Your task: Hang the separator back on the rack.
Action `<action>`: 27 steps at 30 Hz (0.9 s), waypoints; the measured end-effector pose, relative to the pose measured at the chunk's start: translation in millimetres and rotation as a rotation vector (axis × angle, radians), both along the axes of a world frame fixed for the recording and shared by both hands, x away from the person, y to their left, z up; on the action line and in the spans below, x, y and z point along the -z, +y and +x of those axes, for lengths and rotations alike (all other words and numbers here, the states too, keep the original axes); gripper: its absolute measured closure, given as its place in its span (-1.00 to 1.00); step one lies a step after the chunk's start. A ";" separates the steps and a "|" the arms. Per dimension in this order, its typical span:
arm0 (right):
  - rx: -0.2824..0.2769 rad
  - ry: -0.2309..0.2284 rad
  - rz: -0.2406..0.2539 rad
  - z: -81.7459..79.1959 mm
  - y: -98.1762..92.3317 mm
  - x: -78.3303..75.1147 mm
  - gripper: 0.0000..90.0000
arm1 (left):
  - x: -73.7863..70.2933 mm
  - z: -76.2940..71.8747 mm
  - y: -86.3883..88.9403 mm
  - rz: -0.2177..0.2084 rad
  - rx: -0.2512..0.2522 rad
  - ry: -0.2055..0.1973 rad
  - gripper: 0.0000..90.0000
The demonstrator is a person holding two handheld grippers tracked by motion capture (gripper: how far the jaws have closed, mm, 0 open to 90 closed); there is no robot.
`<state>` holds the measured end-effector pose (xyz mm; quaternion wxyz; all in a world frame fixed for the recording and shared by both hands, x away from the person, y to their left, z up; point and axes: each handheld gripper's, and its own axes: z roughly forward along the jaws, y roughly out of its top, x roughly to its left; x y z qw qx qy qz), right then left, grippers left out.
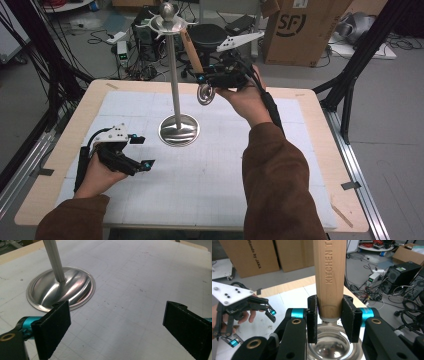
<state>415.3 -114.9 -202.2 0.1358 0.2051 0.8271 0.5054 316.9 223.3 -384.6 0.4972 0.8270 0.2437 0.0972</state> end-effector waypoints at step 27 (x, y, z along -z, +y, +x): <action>0.013 0.013 -0.044 7.5 13.4 4.5 0.10 | 0.0 0.3 0.4 -0.004 0.007 -0.001 -0.81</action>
